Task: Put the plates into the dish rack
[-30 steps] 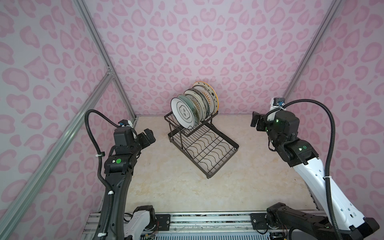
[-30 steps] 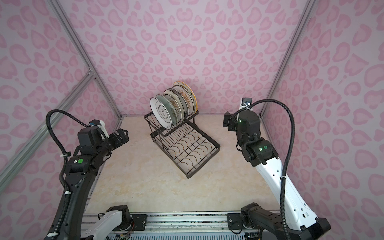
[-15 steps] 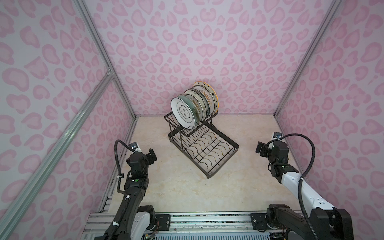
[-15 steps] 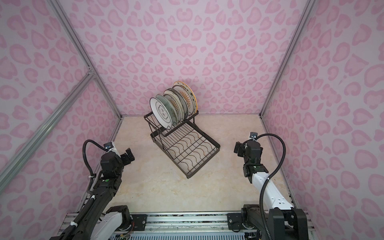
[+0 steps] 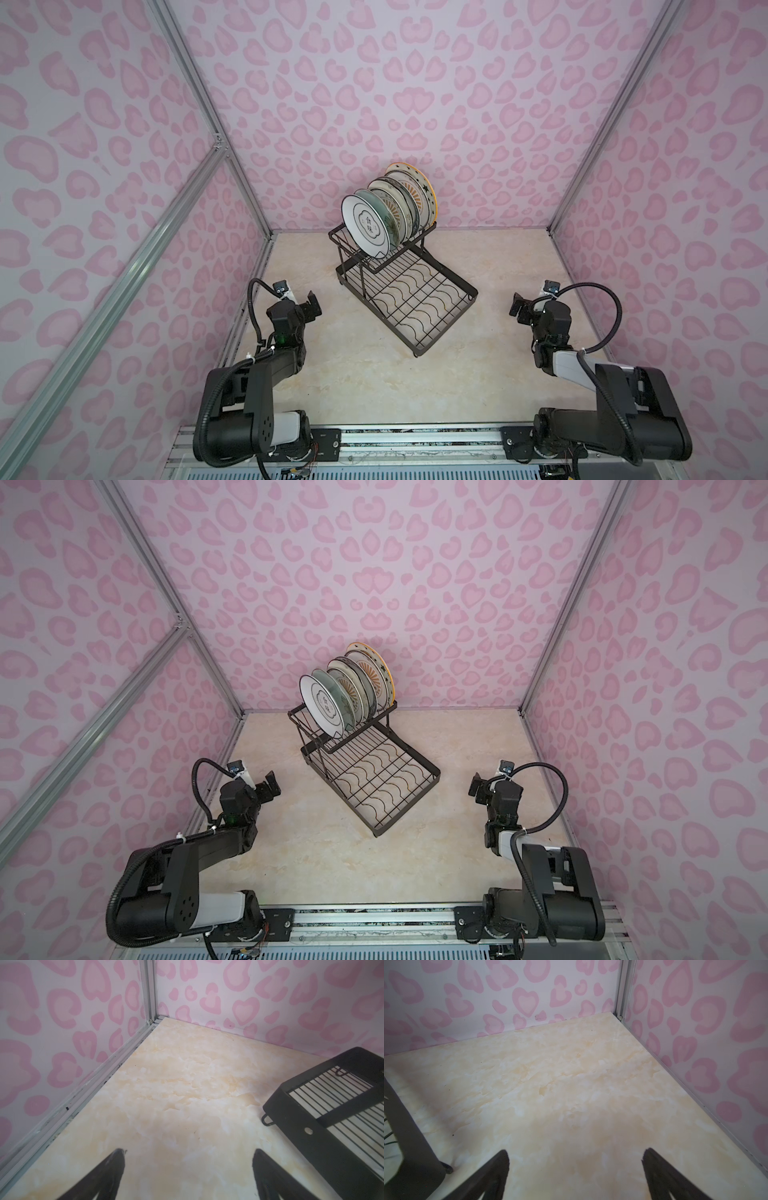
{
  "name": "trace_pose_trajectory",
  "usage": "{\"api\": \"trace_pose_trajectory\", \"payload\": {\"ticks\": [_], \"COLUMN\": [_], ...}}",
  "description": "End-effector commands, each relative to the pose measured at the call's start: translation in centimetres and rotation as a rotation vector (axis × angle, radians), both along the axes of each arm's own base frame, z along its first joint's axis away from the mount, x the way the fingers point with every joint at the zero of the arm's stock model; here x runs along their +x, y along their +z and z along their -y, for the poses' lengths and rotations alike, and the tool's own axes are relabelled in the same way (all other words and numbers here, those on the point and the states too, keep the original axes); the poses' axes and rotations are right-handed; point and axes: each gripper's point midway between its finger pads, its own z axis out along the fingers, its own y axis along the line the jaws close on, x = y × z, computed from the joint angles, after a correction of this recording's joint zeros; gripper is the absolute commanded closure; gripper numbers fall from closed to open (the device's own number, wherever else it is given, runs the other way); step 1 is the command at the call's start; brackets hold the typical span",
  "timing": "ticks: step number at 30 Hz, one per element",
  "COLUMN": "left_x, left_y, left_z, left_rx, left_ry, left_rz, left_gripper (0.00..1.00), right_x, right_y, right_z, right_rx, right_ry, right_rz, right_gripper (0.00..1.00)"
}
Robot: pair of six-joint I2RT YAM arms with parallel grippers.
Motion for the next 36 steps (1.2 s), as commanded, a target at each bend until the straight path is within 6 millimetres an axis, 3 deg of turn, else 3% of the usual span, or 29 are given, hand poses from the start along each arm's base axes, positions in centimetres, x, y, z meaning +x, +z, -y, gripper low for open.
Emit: {"api": "trace_pose_trajectory", "payload": {"ticks": [1, 3, 5, 7, 9, 36], "left_x": [1.8, 1.4, 0.0, 0.0, 0.1, 0.9], "left_y": [1.8, 1.3, 1.8, 1.8, 1.6, 1.6], "left_z": [1.9, 2.6, 1.4, 0.7, 0.8, 1.5], "left_rx": [0.031, 0.064, 0.045, 0.048, 0.050, 0.105], "left_ry": [-0.125, -0.138, -0.059, -0.022, -0.024, -0.022], "left_rz": [0.084, 0.108, 0.172, 0.178, 0.158, 0.126], "left_gripper": [0.02, 0.02, 0.03, 0.03, 0.03, 0.03], "right_x": [1.6, 2.0, 2.6, 2.7, 2.9, 2.9], "right_y": [2.6, 1.3, 0.4, 1.0, 0.3, 0.6], "right_z": [-0.4, -1.2, -1.7, -2.1, -2.3, -2.9], "right_rx": [-0.026, -0.059, -0.073, -0.078, -0.082, -0.108], "right_ry": [0.036, 0.060, 0.087, 0.107, 0.115, 0.130], "right_rz": [0.172, 0.073, 0.074, 0.117, 0.050, 0.090], "right_gripper": [0.01, 0.01, 0.00, 0.01, 0.00, 0.00]}}
